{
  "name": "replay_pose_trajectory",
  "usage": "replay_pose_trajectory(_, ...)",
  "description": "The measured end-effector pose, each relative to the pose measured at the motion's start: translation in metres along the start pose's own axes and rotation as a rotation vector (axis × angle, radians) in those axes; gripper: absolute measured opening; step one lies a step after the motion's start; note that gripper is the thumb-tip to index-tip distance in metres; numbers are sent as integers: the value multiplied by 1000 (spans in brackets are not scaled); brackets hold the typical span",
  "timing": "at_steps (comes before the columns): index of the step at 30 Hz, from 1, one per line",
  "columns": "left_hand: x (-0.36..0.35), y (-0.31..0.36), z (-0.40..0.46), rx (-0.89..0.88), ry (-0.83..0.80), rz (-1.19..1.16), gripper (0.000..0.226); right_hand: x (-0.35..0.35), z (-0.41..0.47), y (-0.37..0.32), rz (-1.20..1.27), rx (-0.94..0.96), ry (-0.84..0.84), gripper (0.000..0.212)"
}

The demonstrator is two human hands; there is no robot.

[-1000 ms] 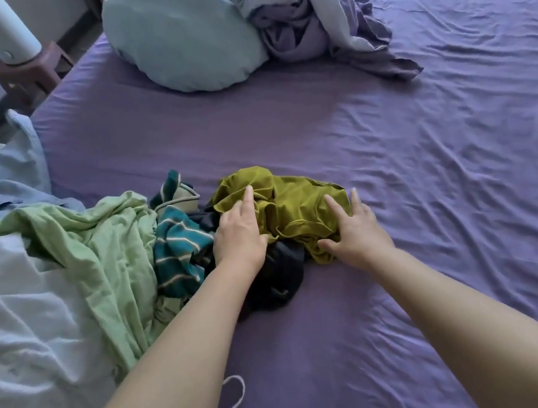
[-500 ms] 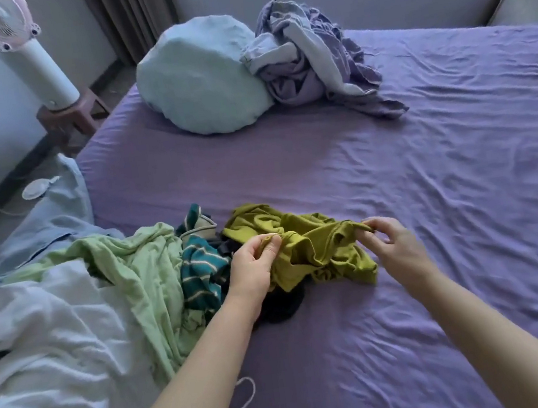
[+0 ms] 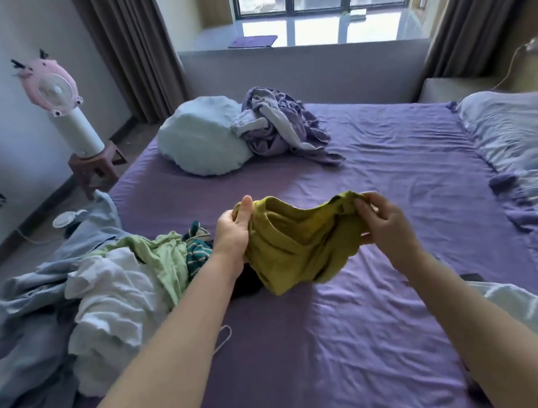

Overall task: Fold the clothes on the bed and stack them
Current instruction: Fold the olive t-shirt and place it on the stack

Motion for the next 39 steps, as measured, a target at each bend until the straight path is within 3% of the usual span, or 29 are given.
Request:
replay_pose_trajectory(7,14,43,-99,-97,35,-124,25,81,-30,-84,-90,173,127,10)
replay_pose_trajectory(14,28,80,-157,-167,-26,-46,20,131,-64,-160,-107,266,161,12)
replay_pose_trajectory(21,36,91,-185,-113,-73,38,36,145,-99,-203,46,207,153,12)
replay_pose_trajectory(27,59,96,-197,-42,-118,147,22,156,-123,-217,106,178,202,10)
replay_pose_trajectory(31,76,102,-199,-43,-141,189,26,157,-132,-213,197,107,224,6)
replay_pose_trajectory(39,55,111,-215,-116,-186,119,25,113,-131,-228,311,48,163,21)
Point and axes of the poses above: each hand's wrist, its own z-axis towards the middle knuckle, its own x-axis out of the back of the hand, y = z × x, the point moved 7 cm from there along z, towards the middle knuckle, and after that the axes turned 12 degrees about x, right-handed, at the moved point
